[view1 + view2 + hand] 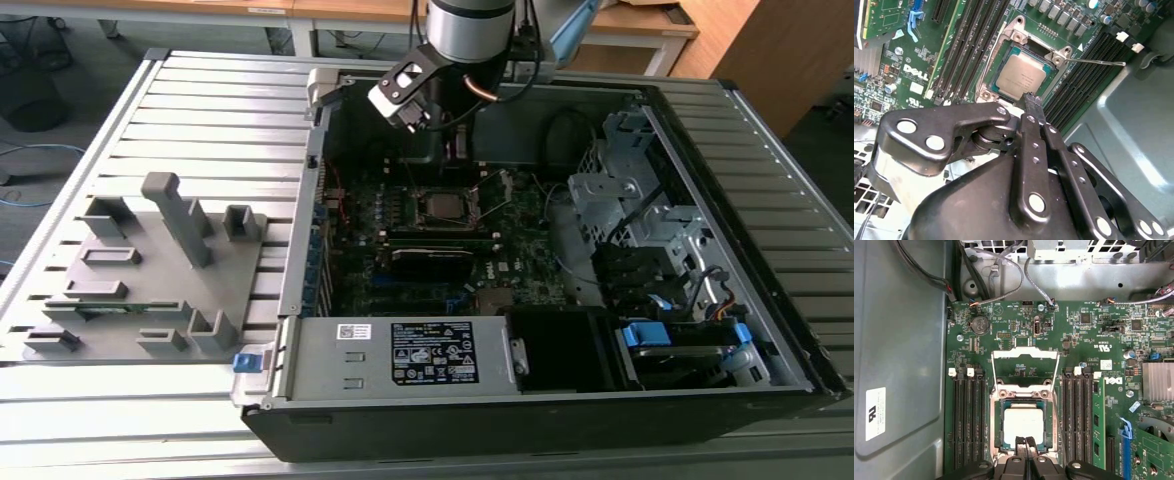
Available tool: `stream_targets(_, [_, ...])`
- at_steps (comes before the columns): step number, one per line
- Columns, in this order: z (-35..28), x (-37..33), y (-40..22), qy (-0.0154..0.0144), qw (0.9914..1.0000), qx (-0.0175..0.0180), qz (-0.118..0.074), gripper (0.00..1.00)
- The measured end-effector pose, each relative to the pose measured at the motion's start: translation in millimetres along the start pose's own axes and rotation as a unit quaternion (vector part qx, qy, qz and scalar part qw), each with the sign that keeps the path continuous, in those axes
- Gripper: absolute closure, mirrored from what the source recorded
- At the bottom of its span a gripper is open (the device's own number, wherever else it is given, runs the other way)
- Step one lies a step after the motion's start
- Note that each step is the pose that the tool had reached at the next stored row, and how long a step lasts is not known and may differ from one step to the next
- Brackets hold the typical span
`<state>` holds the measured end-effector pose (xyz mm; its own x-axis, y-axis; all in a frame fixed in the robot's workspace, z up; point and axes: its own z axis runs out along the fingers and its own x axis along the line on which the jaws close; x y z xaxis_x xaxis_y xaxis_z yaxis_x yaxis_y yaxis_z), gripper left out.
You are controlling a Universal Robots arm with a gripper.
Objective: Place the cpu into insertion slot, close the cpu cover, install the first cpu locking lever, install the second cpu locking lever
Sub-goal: 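Close the cpu cover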
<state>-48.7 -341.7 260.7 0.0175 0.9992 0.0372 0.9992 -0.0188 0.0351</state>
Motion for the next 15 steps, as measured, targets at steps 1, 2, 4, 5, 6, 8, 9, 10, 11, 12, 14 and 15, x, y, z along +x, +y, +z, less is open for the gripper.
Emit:
stream_targets(1, [-0.9, 0.0, 0.0, 0.0, 1.0, 0.0, 0.0, 0.89])
stream_targets(2, [-1.7, 0.1, 0.1, 0.0, 1.0, 0.0, 0.0, 0.89])
stream_targets(4, [-2.3, 0.1, 0.1, 0.0001, 1.0, -0.0001, 0.0, 0.89])
stream_targets(5, [-2.3, 0.1, 0.1, 0.0001, 1.0, -0.0001, 0.0, 0.89])
stream_targets(6, [-2.3, 0.1, 0.1, 0.0001, 1.0, -0.0001, 0.0, 0.89])
stream_targets(8, [-2.5, 0.1, 0.1, 0.0, 1.0, 0.0, 0.0, 0.89])
stream_targets(9, [-2.5, 0.1, 0.1, 0.0, 1.0, 0.0, 0.0, 0.89])
stream_targets(10, [-2.5, 0.1, 0.1, 0.0, 1.0, 0.0, 0.0, 0.89])
stream_targets(11, [-2.5, 0.1, 0.4, 0.0, 1.0, 0.0, 0.0, 0.89])
stream_targets(12, [-2.5, 0.1, 0.8, -0.0001, 1.0, 0.0, 0.0, 0.89])
stream_targets(14, [-2.4, 0.1, 1.8, 0.0, 1.0, 0.0, 0.0, 0.89])
stream_targets(15, [-2.4, 0.1, 2.0, 0.0, 1.0, 0.0, 0.0, 0.89])
